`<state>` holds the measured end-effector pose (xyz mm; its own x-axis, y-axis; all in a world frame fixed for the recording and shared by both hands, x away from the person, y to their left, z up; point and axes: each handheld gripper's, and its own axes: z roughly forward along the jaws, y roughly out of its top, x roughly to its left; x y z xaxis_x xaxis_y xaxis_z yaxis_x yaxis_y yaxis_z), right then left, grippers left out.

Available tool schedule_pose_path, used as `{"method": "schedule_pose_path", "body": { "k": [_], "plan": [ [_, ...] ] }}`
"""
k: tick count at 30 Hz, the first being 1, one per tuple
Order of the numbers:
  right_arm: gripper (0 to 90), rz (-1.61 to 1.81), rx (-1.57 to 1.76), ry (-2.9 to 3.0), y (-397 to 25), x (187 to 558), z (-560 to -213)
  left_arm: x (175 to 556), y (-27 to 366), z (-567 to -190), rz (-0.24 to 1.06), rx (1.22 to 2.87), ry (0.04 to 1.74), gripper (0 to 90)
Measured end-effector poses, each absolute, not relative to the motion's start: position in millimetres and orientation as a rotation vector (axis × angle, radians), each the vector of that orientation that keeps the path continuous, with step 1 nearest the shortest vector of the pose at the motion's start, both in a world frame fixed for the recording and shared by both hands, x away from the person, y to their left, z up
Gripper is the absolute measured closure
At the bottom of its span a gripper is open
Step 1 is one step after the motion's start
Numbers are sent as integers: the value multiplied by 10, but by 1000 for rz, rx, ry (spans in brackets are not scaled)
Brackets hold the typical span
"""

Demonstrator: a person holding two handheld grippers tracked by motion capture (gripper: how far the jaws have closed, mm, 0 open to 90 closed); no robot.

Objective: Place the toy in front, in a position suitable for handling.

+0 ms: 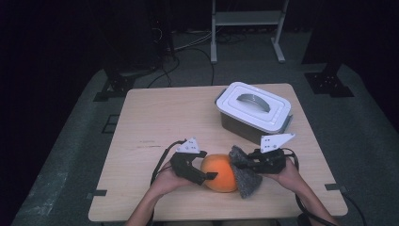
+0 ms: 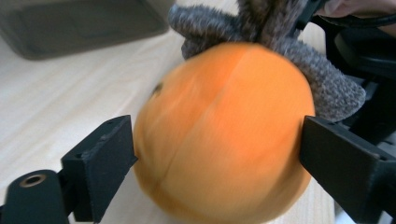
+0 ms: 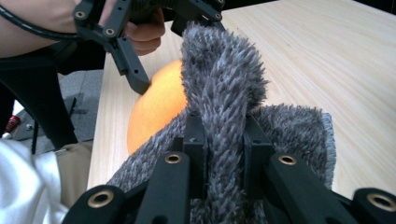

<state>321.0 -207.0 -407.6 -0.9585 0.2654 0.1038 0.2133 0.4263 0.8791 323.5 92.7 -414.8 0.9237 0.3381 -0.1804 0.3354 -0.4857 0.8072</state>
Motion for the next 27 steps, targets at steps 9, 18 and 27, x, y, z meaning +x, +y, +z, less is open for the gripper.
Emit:
{"method": "schedule_pose_path", "body": {
  "k": [9, 18, 27],
  "plan": [
    [750, 1617, 539, 2591, -2212, 3243, -4087, 3183, 881, -4121, -11, 2096, 463, 397],
    [755, 1640, 441, 2493, -1807, 3225, -3756, 3130, 942, -3912, 113, 2104, 478, 438],
    [751, 1596, 501, 2588, -1942, 3245, -4087, 3185, 1007, -4057, 19, 2034, 396, 298]
  ]
}}
